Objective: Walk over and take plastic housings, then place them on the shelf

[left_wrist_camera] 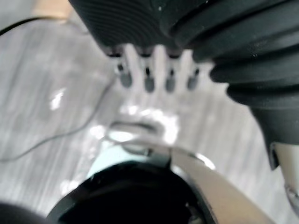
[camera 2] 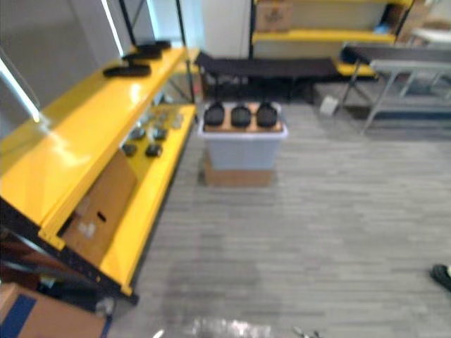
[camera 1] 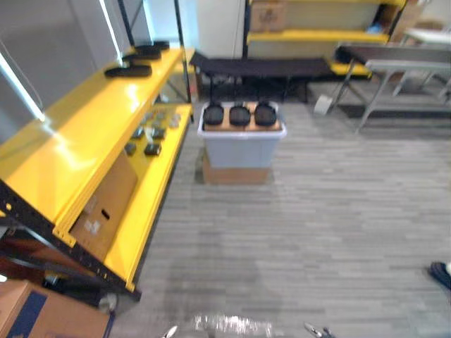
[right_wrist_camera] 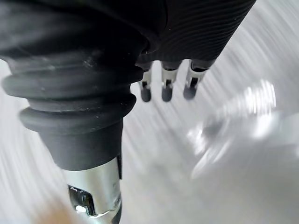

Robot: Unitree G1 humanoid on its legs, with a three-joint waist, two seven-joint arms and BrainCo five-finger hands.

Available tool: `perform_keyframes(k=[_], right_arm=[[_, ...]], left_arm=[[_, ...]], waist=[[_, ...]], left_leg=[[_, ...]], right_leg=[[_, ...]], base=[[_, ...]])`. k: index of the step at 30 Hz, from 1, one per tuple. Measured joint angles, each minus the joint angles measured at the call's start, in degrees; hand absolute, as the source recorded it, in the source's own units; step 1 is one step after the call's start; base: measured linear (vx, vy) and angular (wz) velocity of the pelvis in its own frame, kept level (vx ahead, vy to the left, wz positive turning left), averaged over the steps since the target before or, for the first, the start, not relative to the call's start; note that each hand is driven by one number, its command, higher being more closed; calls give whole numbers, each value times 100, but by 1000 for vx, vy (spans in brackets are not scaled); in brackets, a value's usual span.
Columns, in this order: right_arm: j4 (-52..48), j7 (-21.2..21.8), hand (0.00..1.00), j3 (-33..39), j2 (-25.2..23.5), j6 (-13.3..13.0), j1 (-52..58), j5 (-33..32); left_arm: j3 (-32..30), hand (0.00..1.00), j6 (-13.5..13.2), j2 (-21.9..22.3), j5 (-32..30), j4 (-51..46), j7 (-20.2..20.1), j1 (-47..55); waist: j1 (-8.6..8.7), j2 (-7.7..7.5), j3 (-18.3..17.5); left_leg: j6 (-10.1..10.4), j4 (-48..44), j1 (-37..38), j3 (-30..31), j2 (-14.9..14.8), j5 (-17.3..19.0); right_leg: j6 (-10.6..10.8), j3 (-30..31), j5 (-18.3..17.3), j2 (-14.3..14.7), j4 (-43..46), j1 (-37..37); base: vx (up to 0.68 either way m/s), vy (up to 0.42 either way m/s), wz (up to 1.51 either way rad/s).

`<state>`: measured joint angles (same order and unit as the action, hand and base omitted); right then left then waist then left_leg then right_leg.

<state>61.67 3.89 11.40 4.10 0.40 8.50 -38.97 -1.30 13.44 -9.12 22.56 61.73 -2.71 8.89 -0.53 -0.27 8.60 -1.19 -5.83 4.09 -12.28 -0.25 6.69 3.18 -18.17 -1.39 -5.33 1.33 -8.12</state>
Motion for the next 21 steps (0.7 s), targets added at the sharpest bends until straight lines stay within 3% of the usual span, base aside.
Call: perform_keyframes(k=[8,16,21], right_arm=[[67,-16,0,123,-49,216,-95,-60],[130,-14,0,248,-174,290,-241,161],[180,-18,0,240,-168,219,-260,270]], left_arm=[[-26,0,31,6,7,124,28,-56],[25,0,-84,-119,184,141,28,-80],[29,0,-86,-113,184,142,29,-80]], waist=[[2,-26,141],[7,-185,257],[12,-170,270]], left_leg=[[26,1019,743,-90,181,-419],[46,1046,903,-97,224,-409],[40,1083,910,-111,241,-428]], right_leg=[[75,-70,91,-26,-297,-404],[182,-101,46,-73,-299,-571],[186,-111,40,-90,-297,-568]], base=[[96,40,0],[17,17,3],[-69,9,-1]])
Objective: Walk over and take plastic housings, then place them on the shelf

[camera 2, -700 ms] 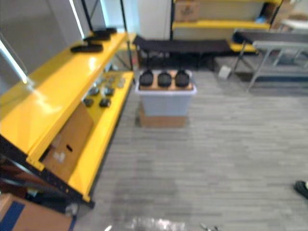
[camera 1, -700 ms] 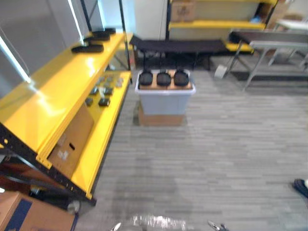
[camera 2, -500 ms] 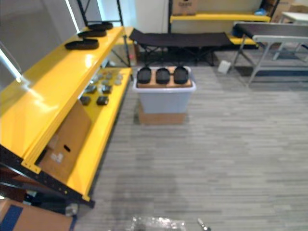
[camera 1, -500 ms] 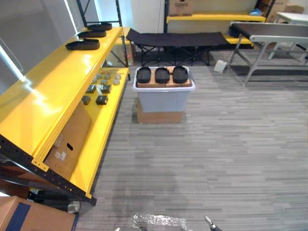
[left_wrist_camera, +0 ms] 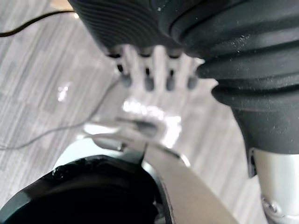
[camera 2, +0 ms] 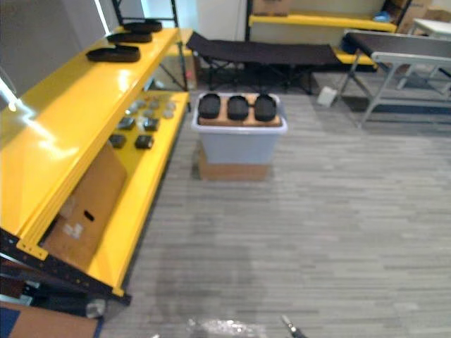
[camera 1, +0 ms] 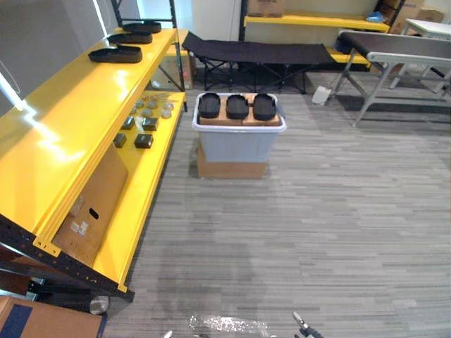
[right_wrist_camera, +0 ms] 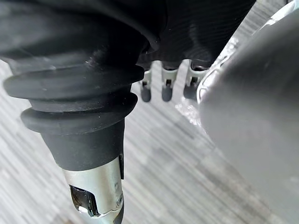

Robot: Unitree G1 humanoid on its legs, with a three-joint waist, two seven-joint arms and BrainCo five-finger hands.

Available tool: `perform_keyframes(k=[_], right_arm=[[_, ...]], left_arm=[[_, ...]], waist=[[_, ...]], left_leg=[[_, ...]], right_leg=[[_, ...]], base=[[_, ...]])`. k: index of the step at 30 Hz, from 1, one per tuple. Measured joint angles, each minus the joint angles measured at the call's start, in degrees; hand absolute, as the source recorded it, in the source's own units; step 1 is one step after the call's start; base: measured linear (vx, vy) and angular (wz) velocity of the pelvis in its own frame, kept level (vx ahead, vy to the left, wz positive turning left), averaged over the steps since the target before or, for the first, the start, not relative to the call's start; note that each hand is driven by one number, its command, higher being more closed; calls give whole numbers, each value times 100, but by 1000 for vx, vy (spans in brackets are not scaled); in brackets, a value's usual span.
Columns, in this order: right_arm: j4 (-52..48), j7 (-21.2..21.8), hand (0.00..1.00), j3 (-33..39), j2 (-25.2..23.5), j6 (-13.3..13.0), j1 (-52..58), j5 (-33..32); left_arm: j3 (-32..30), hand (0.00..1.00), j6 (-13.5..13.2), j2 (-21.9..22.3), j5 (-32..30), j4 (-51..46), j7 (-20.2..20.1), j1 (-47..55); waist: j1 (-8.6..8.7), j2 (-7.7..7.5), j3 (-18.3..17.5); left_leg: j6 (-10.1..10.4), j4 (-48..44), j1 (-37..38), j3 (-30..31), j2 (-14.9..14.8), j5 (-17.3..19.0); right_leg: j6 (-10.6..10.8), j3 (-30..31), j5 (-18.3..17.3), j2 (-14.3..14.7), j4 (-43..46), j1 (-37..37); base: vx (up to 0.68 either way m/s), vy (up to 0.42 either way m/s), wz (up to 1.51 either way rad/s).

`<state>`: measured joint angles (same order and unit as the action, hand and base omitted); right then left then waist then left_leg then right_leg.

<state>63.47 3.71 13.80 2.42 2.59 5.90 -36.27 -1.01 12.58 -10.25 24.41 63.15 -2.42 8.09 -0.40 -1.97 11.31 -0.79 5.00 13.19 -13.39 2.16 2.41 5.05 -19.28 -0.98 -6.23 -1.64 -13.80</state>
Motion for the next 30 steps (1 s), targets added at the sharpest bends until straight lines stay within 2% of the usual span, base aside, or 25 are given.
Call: perform_keyframes(k=[10,20,22,23,24,25,26,27,29,30], right_arm=[[10,70,0,-53,25,14,-13,104],[111,130,0,-51,46,70,-97,113],[98,117,0,-37,46,54,-98,123],[66,90,0,-19,62,-13,-86,111],[30,74,0,9,79,-59,-96,104],[-7,19,0,24,142,-142,-165,92],[-90,56,0,75,172,-183,-187,45],[-102,97,0,74,163,-179,-190,39],[-157,169,0,130,50,-232,-200,121],[-167,195,0,270,-2,-229,-195,225]], left_arm=[[2,0,-1,-1,-9,2,-16,2],[1,0,3,-3,-33,57,-14,6],[-3,0,29,9,-155,56,-27,-5],[5,0,78,15,-397,52,-66,-20],[7,0,84,31,-512,46,-63,-24],[11,0,90,52,-544,35,-45,-46],[13,0,124,28,-538,52,-16,-146],[13,0,136,5,-528,55,-11,-175],[1,0,221,-77,-533,89,-23,-301],[-38,0,278,-79,-535,115,-23,-401]], waist=[[11,-1,-1],[103,-7,0],[108,-23,19],[116,-9,31],[121,-4,37],[132,45,108],[150,116,240],[142,57,277],[129,-60,358],[131,-48,433]], left_leg=[[-20,9,-29,-75,26,-13],[15,8,11,-154,37,16],[-65,7,-35,-141,36,115],[-102,7,-93,-121,50,147],[-161,7,-113,-116,56,184],[-216,-8,-93,-131,-2,172],[-218,-27,8,-136,-60,156],[-251,-27,59,-136,-82,191],[-182,-44,77,-144,-233,262],[-91,-204,60,-161,-391,381]], right_leg=[[13,39,21,-8,-109,52],[6,73,91,6,-213,-7],[17,68,-128,-56,182,203],[58,105,-413,-192,918,552],[85,129,-521,-270,1374,793],[117,225,-573,-383,2343,1301],[-35,190,-708,-460,2886,1581],[-61,203,-803,-464,2874,1603],[-72,209,-879,-425,2543,1858],[24,212,-788,-351,2209,1984]], base=[[-44,19,-3],[2,3,-1],[-43,23,3],[-25,53,0],[10,75,-8],[43,74,-9],[61,74,-7],[83,41,1],[110,-16,-5],[142,-44,-6]])
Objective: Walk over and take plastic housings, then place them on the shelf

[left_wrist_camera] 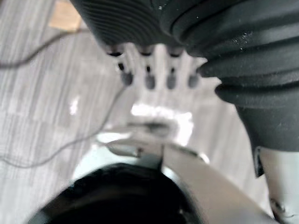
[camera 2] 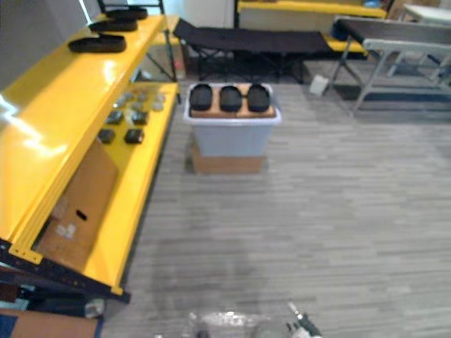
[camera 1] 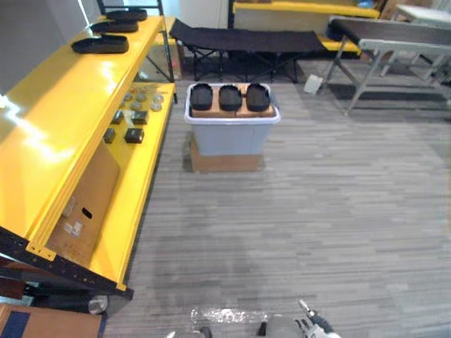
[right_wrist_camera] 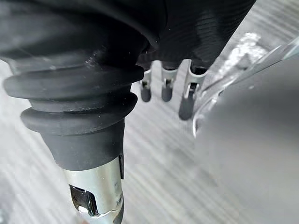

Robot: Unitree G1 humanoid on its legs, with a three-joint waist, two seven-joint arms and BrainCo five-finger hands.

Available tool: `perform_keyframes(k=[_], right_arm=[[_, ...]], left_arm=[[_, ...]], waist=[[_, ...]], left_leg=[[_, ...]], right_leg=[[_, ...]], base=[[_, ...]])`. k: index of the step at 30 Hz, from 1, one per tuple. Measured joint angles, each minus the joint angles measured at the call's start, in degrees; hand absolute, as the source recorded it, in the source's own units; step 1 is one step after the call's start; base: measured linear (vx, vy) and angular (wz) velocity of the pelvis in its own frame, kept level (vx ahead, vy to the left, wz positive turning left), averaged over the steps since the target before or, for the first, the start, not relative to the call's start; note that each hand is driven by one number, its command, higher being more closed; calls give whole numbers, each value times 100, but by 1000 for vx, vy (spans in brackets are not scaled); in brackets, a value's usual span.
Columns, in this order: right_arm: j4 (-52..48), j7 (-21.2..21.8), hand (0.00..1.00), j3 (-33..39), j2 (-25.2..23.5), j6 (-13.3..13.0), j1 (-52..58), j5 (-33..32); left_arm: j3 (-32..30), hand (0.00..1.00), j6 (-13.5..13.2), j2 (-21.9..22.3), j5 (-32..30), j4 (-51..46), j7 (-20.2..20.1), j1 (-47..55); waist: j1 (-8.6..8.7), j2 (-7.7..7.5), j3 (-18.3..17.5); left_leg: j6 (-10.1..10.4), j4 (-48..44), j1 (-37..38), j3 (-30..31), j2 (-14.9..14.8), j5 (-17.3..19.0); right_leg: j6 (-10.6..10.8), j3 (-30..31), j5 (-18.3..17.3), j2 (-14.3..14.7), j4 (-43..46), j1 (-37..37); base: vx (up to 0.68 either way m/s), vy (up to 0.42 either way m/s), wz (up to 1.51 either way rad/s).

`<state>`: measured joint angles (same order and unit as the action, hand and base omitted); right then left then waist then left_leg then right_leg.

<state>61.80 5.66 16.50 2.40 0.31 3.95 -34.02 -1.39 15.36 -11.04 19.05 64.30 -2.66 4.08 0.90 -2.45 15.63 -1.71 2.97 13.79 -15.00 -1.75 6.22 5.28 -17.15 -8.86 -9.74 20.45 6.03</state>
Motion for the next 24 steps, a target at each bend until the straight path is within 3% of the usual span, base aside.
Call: perform_keyframes(k=[4,6,7,8,9,10,11,12,13,15,16,17,20,21,22,23,24], right_arm=[[-11,168,0,194,-45,249,490,514],[12,189,0,322,-93,370,733,674],[44,191,0,438,-69,460,763,689],[35,193,0,486,12,481,856,687],[44,179,0,487,23,473,849,692],[36,183,0,481,81,443,816,702],[29,177,0,484,143,398,755,790],[33,159,0,489,195,315,636,843],[35,157,0,488,219,272,568,858],[48,148,0,592,308,108,100,886],[29,132,0,613,310,59,-23,885],[-35,100,0,615,305,-30,-203,885],[-218,62,0,455,333,-56,-252,883],[-213,71,0,186,293,-37,-195,873],[-211,78,0,80,255,-22,-203,868],[-214,109,0,-69,232,-7,-280,862],[-209,142,0,-136,215,33,-358,891]], left_arm=[[-275,0,-1,51,76,-44,-4,9],[-425,0,-63,95,82,-219,9,28],[-538,0,-98,149,128,-262,12,56],[-688,0,-121,277,330,-326,2,222],[-751,0,-134,298,382,-375,-11,228],[-941,0,-155,417,508,-458,-30,232],[-1064,0,-171,502,547,-477,-31,229],[-1123,0,-154,533,582,-471,-54,227],[-1115,0,-149,539,581,-472,-74,228],[-1091,0,-160,584,550,-519,-124,234],[-1087,0,-161,594,508,-521,-135,258],[-1113,0,-160,615,460,-503,-147,315],[-1197,0,-165,788,271,-489,-168,574],[-1204,0,-162,827,150,-468,-222,776],[-1203,0,-153,835,59,-465,-255,834],[-1238,0,-166,764,64,-487,-316,890],[-1243,0,-168,665,55,-484,-325,831]], waist=[[-4,4,14],[8,8,6],[62,101,-15],[124,268,-209],[130,319,-226],[139,422,-213],[102,499,-197],[64,491,-164],[10,492,-162],[-192,512,-152],[-238,528,-144],[-312,547,-128],[-419,704,-5],[-530,603,-13],[-565,544,10],[-609,412,-7],[-620,201,92]], left_leg=[[413,-866,32,-36,-315,743],[594,-1253,15,-16,-389,1169],[671,-1380,23,-1,-537,1344],[860,-1684,10,22,-842,1415],[848,-2110,-126,33,-955,1421],[835,-3453,-656,18,-1344,1266],[823,-4433,-1032,31,-1617,1117],[846,-5034,-1375,-13,-1617,1169],[823,-5039,-1481,-10,-1497,1223],[763,-4162,-2035,-48,-763,1261],[736,-3798,-2188,-92,-600,1196],[650,-3058,-2482,-101,-343,914],[625,-1718,-2652,18,-298,-81],[438,-1988,-2588,-23,-321,-484],[396,-2126,-2616,-97,-305,-457],[197,-2384,-2660,-179,-297,-317],[-159,-2660,-2733,-259,-192,-75]], right_leg=[[14,83,254,77,-509,82],[-109,185,194,81,-344,246],[-261,190,304,154,-152,283],[-282,90,381,382,-162,202],[-384,28,461,461,-176,114],[-553,-41,483,650,-345,-196],[-593,-140,488,765,-618,-525],[-612,-168,499,851,-1064,-1185],[-632,-162,487,834,-1203,-1390],[-668,-18,444,660,-1522,-1835],[-661,38,424,618,-1552,-1871],[-585,144,308,558,-1630,-1972],[-403,346,-209,649,-1634,-2462],[-479,617,-445,633,-1620,-2657],[-562,805,-588,594,-1602,-2673],[-792,1010,-819,568,-1517,-2659],[-830,1261,-794,497,-1191,-2569]], base=[[237,-101,-4],[380,-222,2],[439,-262,18],[393,-204,25],[503,-268,26],[505,-274,13],[718,-374,21],[621,-293,13],[591,-224,5],[385,-62,-34],[324,39,-55],[252,65,-45],[378,194,-35],[385,254,-45],[430,241,-48],[413,190,-31],[421,168,-17]])
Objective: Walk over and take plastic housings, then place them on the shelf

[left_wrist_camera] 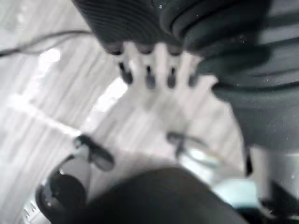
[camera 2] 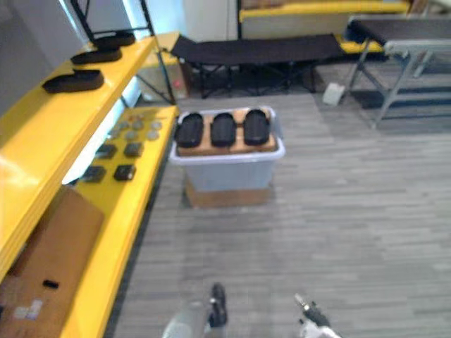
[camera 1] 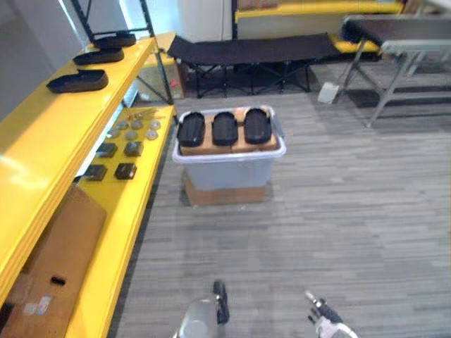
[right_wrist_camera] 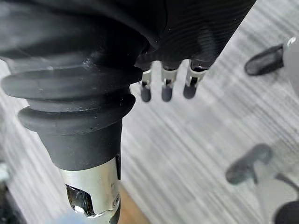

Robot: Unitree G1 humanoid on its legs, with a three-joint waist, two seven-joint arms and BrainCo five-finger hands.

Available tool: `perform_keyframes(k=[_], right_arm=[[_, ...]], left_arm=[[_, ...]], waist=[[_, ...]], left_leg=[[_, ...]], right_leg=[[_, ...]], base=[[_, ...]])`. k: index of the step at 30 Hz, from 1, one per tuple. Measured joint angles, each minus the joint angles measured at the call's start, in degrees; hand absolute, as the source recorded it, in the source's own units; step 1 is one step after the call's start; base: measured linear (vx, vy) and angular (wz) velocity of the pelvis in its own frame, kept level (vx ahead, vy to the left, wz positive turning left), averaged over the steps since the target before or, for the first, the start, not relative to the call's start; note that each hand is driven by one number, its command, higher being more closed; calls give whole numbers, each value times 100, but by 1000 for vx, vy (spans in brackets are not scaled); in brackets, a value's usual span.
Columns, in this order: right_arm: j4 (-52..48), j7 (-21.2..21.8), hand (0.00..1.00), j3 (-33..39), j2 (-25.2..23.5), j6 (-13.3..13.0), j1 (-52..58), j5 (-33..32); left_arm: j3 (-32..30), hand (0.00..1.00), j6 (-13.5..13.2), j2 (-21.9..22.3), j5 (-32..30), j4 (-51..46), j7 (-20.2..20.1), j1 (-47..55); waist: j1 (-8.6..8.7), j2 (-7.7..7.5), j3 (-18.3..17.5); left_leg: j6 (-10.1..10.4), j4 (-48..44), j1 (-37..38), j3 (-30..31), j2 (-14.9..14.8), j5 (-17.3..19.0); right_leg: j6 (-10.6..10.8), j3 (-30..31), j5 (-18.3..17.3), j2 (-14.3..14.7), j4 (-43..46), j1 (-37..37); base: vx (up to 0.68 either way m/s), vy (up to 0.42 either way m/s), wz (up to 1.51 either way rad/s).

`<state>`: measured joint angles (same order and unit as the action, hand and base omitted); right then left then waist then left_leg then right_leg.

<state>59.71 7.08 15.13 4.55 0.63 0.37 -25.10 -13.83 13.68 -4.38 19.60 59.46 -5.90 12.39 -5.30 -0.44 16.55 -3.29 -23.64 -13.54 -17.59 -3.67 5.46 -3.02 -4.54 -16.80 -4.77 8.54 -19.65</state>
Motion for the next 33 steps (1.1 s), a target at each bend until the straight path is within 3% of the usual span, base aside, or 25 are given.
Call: perform_keyframes(k=[1,2,3,4,5,6,7,9,11,14,16,17,18,19,20,21,22,25,26,27,31,32,33], right_arm=[[5,-1,0,-49,15,16,-51,1],[53,11,0,-108,20,51,-86,2],[198,57,0,-176,-15,99,-155,9],[265,67,0,-174,-55,121,-157,16],[379,53,0,-126,-117,61,-85,121],[365,81,0,-86,-66,-21,-25,159],[368,101,0,-80,-43,-25,-25,172],[348,107,0,-55,-51,-87,24,159],[179,44,0,73,-52,-179,70,154],[-22,-13,0,76,-139,-205,238,195],[-31,-89,0,47,-231,-171,251,243],[-42,-133,0,48,-203,-134,246,245],[-50,-307,0,63,-138,-89,303,231],[-60,-340,0,63,-117,-73,317,231],[-88,-401,0,62,-43,-37,348,226],[-86,-519,0,71,-11,-17,408,231],[-87,-539,0,73,-7,-19,415,232],[-191,-613,0,367,2,-186,442,232],[-271,-594,0,432,23,-358,520,204],[-325,-562,0,447,70,-557,647,112],[-303,-485,0,332,-81,-896,719,415],[-302,-348,0,310,-86,-1044,719,553],[-313,-97,0,151,-64,-1375,675,903]], left_arm=[[-2,0,6,-30,-50,31,-3,-14],[-11,0,-9,-93,-93,20,6,-76],[2,0,-86,-128,-95,4,18,-128],[13,0,-125,-165,-92,-1,55,-156],[77,0,-179,-227,-42,4,177,-196],[201,0,-244,-334,-22,28,297,-243],[284,0,-266,-388,-15,28,308,-249],[433,0,-283,-535,14,27,346,-400],[747,0,-258,-636,17,27,381,-614],[707,0,-238,-496,249,13,574,-539],[562,0,-225,-481,285,-38,625,-429],[466,0,-228,-393,313,-52,664,-383],[275,0,-230,-164,502,-142,685,-259],[222,0,-236,-104,533,-155,688,-239],[11,0,-257,49,605,-162,688,-197],[-59,0,-280,157,673,-144,680,-128],[-58,0,-284,165,685,-144,679,-122],[106,0,-343,95,681,-140,540,-171],[158,0,-351,63,665,-93,477,-234],[164,0,-363,52,630,-35,451,-271],[329,0,-472,-289,454,-64,57,-252],[385,0,-541,-325,426,-88,37,-228],[539,0,-621,-345,416,-83,79,-228]], waist=[[5,-24,47],[32,-51,61],[44,-76,89],[76,-108,101],[151,-143,107],[210,-169,113],[246,-164,116],[285,-153,106],[311,-12,148],[291,57,5],[227,-35,-142],[257,12,-158],[278,243,-239],[272,288,-247],[245,399,-225],[210,387,-219],[207,386,-219],[291,369,-213],[310,374,-214],[334,384,-217],[293,-96,-231],[294,-129,-230],[301,-135,-224]], left_leg=[[-110,-24,31,6,43,71],[-152,135,213,-8,91,131],[-165,475,595,-31,172,140],[-162,634,800,-9,249,137],[-142,916,1189,69,427,132],[-84,1015,1508,102,498,213],[-76,1011,1599,143,497,259],[-34,987,1750,330,496,447],[-41,583,1662,689,423,834],[124,-98,1556,1157,337,1455],[304,-161,1546,1237,342,1591],[401,-283,1544,1237,246,1647],[499,-835,1347,1173,5,1608],[554,-1042,1257,1166,-49,1577],[999,-2053,837,1128,-227,1243],[904,-2425,584,941,-445,1334],[882,-2394,574,883,-494,1346],[878,-699,536,417,-792,1115],[861,203,540,444,-820,583],[941,706,562,454,-881,-314],[841,1010,675,227,-429,-412],[816,1071,680,205,-345,-422],[739,1293,767,198,-171,-494]], right_leg=[[94,35,44,-37,275,102],[633,109,302,-117,1233,518],[1513,100,701,-272,2646,1137],[1673,-6,776,-397,3322,1415],[1501,-294,667,-684,4147,1819],[1306,-592,372,-837,4106,2039],[1286,-712,260,-833,3841,2096],[1232,-888,209,-767,2460,2244],[1182,-550,442,-611,1369,2490],[1133,-285,892,-373,1072,2578],[833,-330,1103,-174,861,2527],[758,-329,1360,-79,789,2433],[664,-514,1308,95,580,2232],[659,-535,1312,127,514,2169],[617,-586,1333,173,226,1862],[599,-616,1345,123,-58,1471],[600,-625,1345,104,-92,1405],[628,-697,1336,-188,-263,1112],[768,-742,1280,-284,-295,1087],[982,-715,1143,-344,-300,1053],[1111,-618,1106,-794,-208,1279],[1114,-622,1107,-865,-239,1294],[1152,-642,1083,-979,-295,1287]], base=[[400,177,-1],[410,207,-2],[396,217,0],[393,204,15],[426,165,38],[410,129,41],[373,52,43],[257,-15,54],[271,-37,76],[441,-178,80],[424,-242,42],[463,-255,41],[459,-243,41],[541,-230,27],[405,-130,10],[386,-106,7],[337,-84,2],[265,21,1],[200,155,-6],[225,232,-11],[104,182,-15],[65,163,-9],[14,96,7]])
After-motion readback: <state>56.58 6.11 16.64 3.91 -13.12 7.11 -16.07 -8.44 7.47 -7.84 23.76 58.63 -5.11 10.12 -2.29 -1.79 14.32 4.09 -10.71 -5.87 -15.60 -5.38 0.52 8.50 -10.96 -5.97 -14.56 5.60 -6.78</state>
